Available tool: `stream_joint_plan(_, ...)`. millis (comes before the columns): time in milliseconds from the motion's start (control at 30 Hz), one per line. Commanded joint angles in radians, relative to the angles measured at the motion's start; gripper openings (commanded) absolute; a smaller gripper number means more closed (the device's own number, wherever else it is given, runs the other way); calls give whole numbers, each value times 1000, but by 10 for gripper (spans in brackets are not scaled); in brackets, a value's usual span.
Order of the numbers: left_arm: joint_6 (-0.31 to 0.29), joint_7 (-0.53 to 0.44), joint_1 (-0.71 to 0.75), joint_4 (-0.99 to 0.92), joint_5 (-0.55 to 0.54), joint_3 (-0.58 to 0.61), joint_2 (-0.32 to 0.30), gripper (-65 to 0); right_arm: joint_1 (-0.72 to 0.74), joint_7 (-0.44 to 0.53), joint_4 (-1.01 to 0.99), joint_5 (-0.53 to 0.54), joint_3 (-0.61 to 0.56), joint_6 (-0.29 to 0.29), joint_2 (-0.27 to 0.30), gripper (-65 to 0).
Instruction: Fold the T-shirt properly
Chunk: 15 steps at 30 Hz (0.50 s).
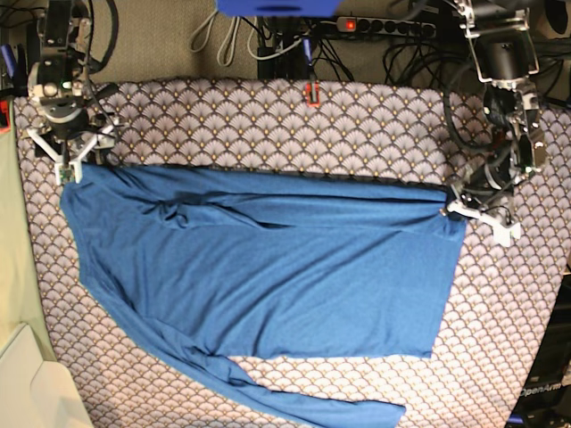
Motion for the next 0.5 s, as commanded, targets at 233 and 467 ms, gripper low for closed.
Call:
stream_joint_plan(233,0,-11,-11,11,-2,-6,-16,-646,42,33,-7,-4,2,-5,14,-231)
stream_joint_plan(467,0,-11,-11,11,-2,-6,-14,-646,107,33,-93,-4,-58,-5,48,-233)
